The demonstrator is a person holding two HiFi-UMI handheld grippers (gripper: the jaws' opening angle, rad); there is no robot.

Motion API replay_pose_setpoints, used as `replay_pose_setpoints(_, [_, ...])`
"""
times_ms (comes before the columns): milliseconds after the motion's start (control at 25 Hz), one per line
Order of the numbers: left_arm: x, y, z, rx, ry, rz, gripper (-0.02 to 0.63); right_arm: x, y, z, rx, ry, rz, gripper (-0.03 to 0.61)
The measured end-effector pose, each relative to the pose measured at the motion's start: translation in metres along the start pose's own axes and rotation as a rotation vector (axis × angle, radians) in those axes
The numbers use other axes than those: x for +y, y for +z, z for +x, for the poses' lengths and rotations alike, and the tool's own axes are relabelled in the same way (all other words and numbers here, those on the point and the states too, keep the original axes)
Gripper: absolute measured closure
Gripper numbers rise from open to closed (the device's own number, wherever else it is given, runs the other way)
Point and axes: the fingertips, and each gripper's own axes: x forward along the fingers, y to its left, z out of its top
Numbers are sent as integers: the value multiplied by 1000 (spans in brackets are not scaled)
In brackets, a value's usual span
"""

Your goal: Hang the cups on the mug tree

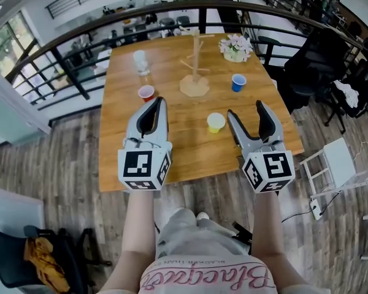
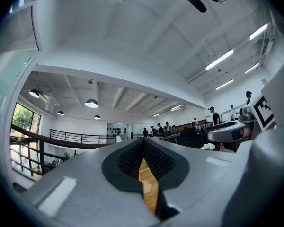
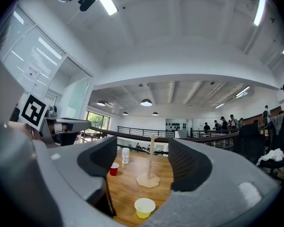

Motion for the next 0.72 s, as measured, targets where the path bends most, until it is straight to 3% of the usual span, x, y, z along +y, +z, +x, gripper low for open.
replay_pose_setpoints(160, [-1, -5, 7, 10, -1, 1, 603, -3, -7, 10, -12, 9, -4, 193])
replay_pose_setpoints(400, [1, -17, 19, 27, -2, 4, 602, -6, -31, 27, -16, 40, 47, 192])
replay_pose_setpoints(720, [6, -52, 35, 94, -17, -6, 603, -11, -96, 47, 81, 26, 101, 192])
